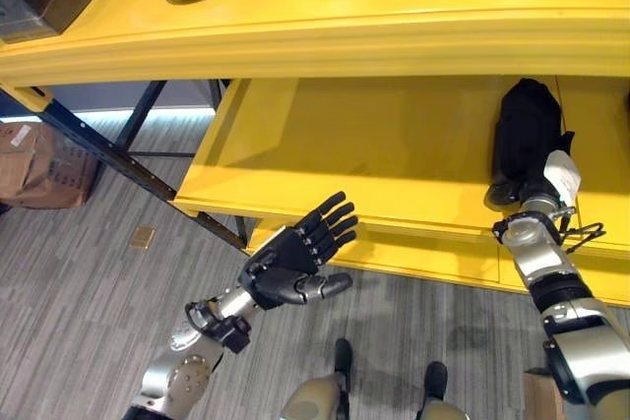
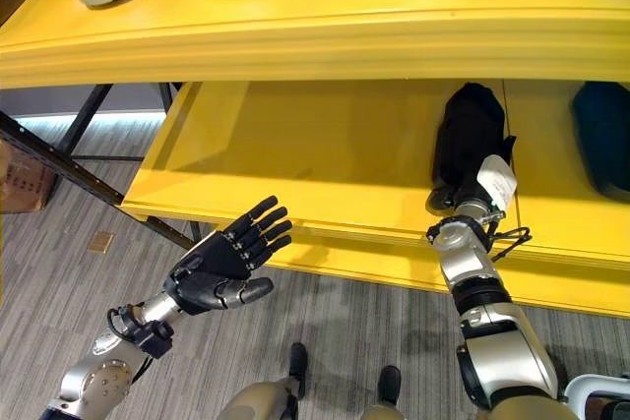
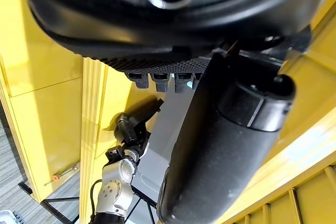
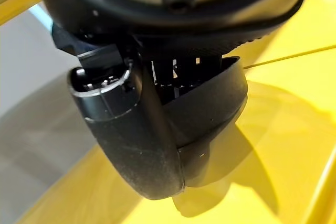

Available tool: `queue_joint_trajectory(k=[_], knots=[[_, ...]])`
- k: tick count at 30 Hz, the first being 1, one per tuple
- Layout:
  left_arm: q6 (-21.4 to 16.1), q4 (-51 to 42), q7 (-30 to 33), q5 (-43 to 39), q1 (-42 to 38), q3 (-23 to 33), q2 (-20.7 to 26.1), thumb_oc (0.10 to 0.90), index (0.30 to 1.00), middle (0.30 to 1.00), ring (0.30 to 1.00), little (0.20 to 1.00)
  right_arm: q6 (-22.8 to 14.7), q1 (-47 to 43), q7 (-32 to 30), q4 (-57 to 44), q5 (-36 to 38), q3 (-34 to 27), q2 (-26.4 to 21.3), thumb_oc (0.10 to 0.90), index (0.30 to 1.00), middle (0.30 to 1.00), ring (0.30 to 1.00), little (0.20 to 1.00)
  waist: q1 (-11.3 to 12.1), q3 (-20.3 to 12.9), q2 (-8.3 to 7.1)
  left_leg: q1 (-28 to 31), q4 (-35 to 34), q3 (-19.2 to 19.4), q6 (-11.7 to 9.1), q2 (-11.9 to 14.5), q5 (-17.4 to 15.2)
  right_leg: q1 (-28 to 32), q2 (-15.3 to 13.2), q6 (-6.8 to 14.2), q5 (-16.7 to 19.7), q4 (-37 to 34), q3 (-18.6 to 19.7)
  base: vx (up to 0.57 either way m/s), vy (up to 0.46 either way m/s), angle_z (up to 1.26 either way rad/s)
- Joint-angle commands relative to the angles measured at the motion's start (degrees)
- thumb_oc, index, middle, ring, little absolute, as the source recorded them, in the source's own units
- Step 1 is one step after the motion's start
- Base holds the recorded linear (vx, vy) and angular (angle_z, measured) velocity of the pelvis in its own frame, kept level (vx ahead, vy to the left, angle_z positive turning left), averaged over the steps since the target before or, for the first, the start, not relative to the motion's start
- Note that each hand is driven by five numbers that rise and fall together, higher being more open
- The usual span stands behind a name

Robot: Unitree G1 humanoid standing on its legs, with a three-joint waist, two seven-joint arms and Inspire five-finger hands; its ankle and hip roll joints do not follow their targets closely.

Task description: Move parts from the plastic box to the shelf.

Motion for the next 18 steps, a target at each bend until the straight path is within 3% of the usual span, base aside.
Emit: queue_joint_trajectory(k=[1, 3, 8, 14, 15, 18], knots=[[-4.23, -6.98, -3.12, -5.32, -3.53, 0.75, -0.34, 0.900, 1.000, 1.000, 1.000, 1.000, -2.68, -5.83, 1.85, -1.65, -2.05, 5.42, -2.76, 0.900, 1.000, 1.000, 1.000, 1.000, 0.58, -0.61, -1.94, 0.72, 3.69, 0.01, -0.60, -0.30, -6.76, -4.55, -0.66, -1.79, -4.81, 7.71, 1.37, 0.00, 0.000, 0.00], [-4.11, -7.00, -2.83, -4.76, -3.96, 0.68, -0.44, 0.900, 1.000, 1.000, 1.000, 1.000, -2.06, -5.78, 1.64, -2.30, 0.40, 5.56, -2.35, 0.900, 1.000, 1.000, 1.000, 1.000, 0.47, -0.46, -2.23, 0.65, 3.61, 0.08, -0.61, -0.22, -6.65, -4.62, -0.54, -1.82, -4.67, 7.58, 1.56, -0.02, -0.021, 0.00], [-4.30, -6.77, -2.52, -4.48, -4.23, 0.63, -0.69, 0.900, 1.000, 1.000, 1.000, 1.000, -1.85, -6.21, 1.35, -2.41, -1.55, 5.40, -2.04, 0.900, 1.000, 1.000, 1.000, 1.000, 0.46, -0.25, -2.36, 0.67, 3.63, 0.14, -0.66, -0.06, -6.66, -4.53, -0.47, -1.87, -4.64, 7.45, 1.58, 0.00, 0.000, 0.00], [-4.10, -7.01, -2.73, -4.75, -4.03, 0.88, -0.39, 0.900, 1.000, 1.000, 1.000, 1.000, -1.71, -6.52, 1.14, -2.08, -11.09, 5.99, -3.44, 0.900, 1.000, 1.000, 1.000, 1.000, 0.61, -0.48, -2.43, 0.55, 3.63, 0.13, -0.72, -0.12, -6.62, -4.51, -0.44, -1.74, -4.51, 7.28, 1.47, -0.01, -0.001, 0.00], [-4.64, -7.10, -3.14, -5.42, -3.82, 0.93, 0.22, 0.900, 1.000, 1.000, 1.000, 1.000, -2.47, -6.27, 2.84, -1.60, -16.00, 7.45, -4.90, 0.900, 1.000, 1.000, 1.000, 1.000, 0.72, -0.54, -2.53, 0.33, 3.64, 0.09, -0.75, -0.17, -6.58, -4.61, -0.48, -1.58, -4.42, 7.15, 1.27, -0.03, -0.009, 0.02], [-4.52, -7.23, -3.83, -5.86, -3.50, 1.20, 0.69, 0.900, 1.000, 1.000, 1.000, 1.000, -3.45, -5.99, 4.37, -1.46, -20.37, 9.26, -5.96, 0.900, 1.000, 1.000, 1.000, 1.000, 0.88, -0.58, -2.78, 0.21, 3.76, 0.09, -0.82, -0.15, -6.59, -4.53, -0.53, -1.41, -4.31, 6.96, 1.10, 0.00, 0.000, 0.00]])
